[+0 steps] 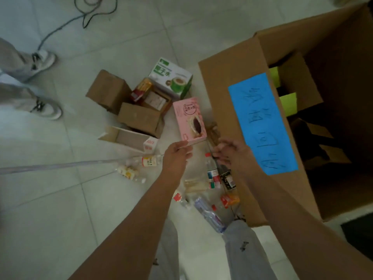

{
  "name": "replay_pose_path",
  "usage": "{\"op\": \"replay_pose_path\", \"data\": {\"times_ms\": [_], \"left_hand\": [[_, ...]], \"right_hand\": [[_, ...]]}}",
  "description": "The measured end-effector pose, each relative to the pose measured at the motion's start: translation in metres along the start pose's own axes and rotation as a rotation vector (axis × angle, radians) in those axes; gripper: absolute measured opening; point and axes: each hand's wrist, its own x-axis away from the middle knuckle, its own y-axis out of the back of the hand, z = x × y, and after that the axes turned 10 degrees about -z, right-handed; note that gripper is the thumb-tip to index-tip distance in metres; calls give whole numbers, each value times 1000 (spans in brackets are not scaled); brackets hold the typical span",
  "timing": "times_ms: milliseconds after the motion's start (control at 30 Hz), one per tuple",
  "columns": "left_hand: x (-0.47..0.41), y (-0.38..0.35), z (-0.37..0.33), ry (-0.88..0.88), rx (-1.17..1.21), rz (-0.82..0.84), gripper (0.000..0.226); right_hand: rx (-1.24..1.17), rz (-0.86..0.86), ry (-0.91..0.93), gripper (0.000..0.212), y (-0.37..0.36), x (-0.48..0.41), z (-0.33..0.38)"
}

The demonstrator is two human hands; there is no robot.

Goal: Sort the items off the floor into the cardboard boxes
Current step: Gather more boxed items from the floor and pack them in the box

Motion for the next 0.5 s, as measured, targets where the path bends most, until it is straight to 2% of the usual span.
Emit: {"op": "replay_pose_path", "data": {"times_ms": [67,133,233,333,500], "left_hand": [[-10,17,15,25,2,2,23],[-20,33,31,37,21,25,21],[-29,53,51,67,31,54,20],[-36,63,68,77,-29,10,24],[-60,56,98,94,-15,42,28]], "right_hand": [[258,94,-53,20,-14,-16,-28],[472,54,-49,26,-15,-36,-44],[534,-55,-97,26,-4,-62,-53],[618,-94,-96,32,3,-88,-66],[747,-113,-87,34,1,-121,-99]]}}
